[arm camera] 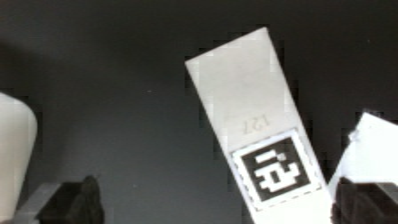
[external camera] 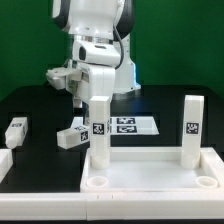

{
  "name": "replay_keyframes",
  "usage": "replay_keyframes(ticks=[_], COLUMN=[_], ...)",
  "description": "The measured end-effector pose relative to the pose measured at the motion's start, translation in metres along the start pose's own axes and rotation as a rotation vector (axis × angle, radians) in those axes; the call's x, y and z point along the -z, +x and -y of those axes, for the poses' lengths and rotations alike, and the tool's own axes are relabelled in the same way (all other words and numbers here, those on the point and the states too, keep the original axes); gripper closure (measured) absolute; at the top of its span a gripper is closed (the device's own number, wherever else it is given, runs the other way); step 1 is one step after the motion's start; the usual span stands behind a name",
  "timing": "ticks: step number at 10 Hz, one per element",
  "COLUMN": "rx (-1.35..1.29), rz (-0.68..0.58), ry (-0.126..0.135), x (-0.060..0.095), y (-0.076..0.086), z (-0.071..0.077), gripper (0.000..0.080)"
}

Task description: Assemble desk

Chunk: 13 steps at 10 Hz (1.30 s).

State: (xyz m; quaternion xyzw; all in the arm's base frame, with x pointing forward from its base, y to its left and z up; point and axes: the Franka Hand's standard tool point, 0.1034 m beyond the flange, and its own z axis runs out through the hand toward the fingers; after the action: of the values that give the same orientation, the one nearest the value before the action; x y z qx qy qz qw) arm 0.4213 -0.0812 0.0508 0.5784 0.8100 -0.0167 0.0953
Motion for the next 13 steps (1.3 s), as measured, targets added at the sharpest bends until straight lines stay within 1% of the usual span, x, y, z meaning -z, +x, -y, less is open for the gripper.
replay_keyframes(ticks=[1, 2, 3, 4, 5, 6, 8, 9, 11, 12, 13], rx=[-0.123, -0.286, -0.451, -0.614, -0.705, -0.748, -0.897, -1.015, -1.365, -1.529, -1.586], rz=[0.004, 0.007, 0.014, 0.018, 0.026, 0.024, 0.025, 0.025, 0.036, 0.033, 0.023], ry=[0.015, 0.018, 0.053, 0.069, 0.094, 0.089, 0.091, 0.100, 0.173, 0.235, 0.240], x=[0.001, 0.003, 0.002, 0.002, 0.002, 0.001, 0.001, 0.000, -0.001, -0.003, -0.004], y=[-0.012, -0.024, -0.032, -0.035, -0.035, -0.034, -0.034, -0.036, -0.048, -0.052, -0.057], z=[0.005, 0.006, 0.008, 0.006, 0.006, 0.005, 0.005, 0.006, 0.005, 0.009, 0.011], gripper=[0.0151, 0.0151, 0.0151, 0.0151, 0.0151, 0.0151, 0.0151, 0.0151, 0.0151, 0.0151, 0.0151])
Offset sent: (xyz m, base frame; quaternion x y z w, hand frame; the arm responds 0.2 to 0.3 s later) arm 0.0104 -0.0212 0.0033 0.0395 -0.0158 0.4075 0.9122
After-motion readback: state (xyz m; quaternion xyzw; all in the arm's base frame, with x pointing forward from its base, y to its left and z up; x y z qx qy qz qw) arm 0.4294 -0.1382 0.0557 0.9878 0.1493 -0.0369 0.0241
